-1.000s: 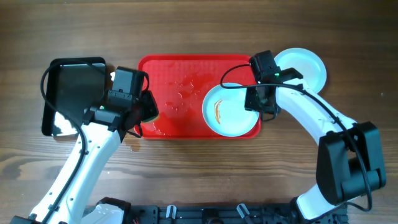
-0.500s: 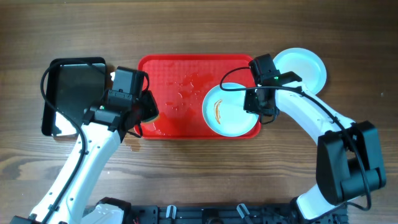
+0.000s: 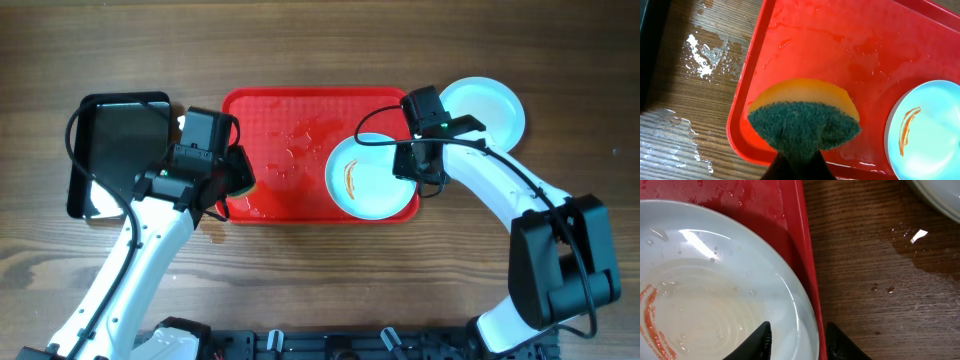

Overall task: Clean dirty plates on tray and stack at the side
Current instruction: 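Grip the last plate's rim and drag it toward the tray center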

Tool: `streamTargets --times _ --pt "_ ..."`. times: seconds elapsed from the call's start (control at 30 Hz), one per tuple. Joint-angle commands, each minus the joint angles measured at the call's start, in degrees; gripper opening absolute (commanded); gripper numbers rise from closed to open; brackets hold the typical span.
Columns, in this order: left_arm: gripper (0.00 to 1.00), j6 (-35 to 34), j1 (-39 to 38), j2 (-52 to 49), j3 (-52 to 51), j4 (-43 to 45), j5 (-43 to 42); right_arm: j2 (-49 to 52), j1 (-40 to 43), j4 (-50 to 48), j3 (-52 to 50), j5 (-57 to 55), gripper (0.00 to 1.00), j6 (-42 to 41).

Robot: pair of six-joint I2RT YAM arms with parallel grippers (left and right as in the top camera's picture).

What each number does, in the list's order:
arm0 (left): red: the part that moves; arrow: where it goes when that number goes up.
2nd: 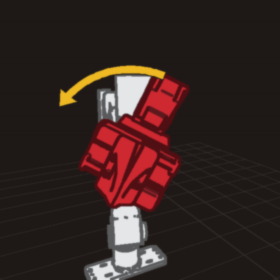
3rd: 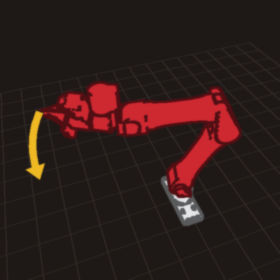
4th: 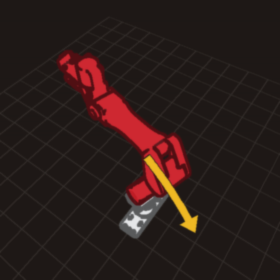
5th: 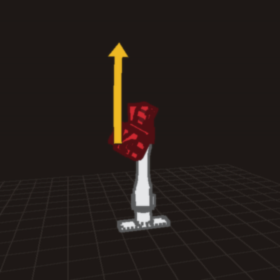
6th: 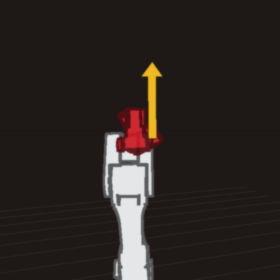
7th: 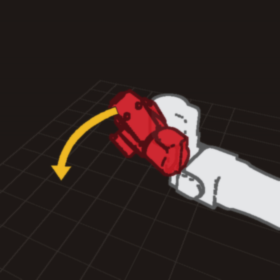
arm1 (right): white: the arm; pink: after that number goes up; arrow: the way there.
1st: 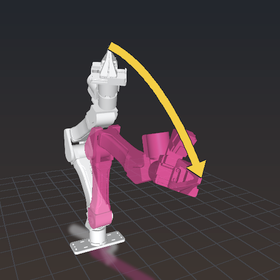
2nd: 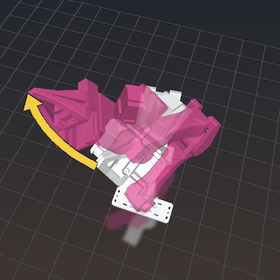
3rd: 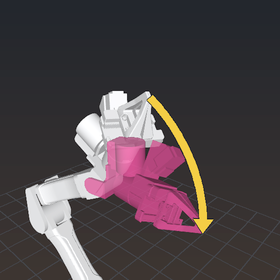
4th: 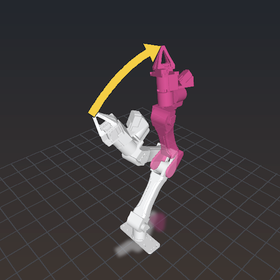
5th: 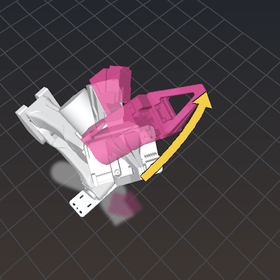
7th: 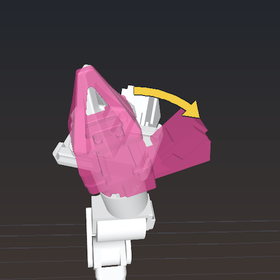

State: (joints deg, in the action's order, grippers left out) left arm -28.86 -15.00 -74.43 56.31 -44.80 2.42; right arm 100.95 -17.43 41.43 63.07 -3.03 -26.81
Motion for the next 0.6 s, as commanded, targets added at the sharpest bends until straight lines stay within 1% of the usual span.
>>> streamTargets --times 0.0,0.23,0.57 --pt "0.04 -0.6 -0.1 -0.4 -0.1 0.1 -0.5 1.0 0.0 -0.3 -1.1 -1.2 0.35 -0.2" --pt "0.04 -0.5 -0.1 -0.4 -0.1 0.1 -0.5 1.0 0.0 -3.4 -4.6 -1.1 0.35 -0.2" --pt "0.04 -0.5 -0.1 -0.4 -0.1 0.2 -0.5 1.0 0.0 -3.8 -4.4 -0.6 0.3 0.8"
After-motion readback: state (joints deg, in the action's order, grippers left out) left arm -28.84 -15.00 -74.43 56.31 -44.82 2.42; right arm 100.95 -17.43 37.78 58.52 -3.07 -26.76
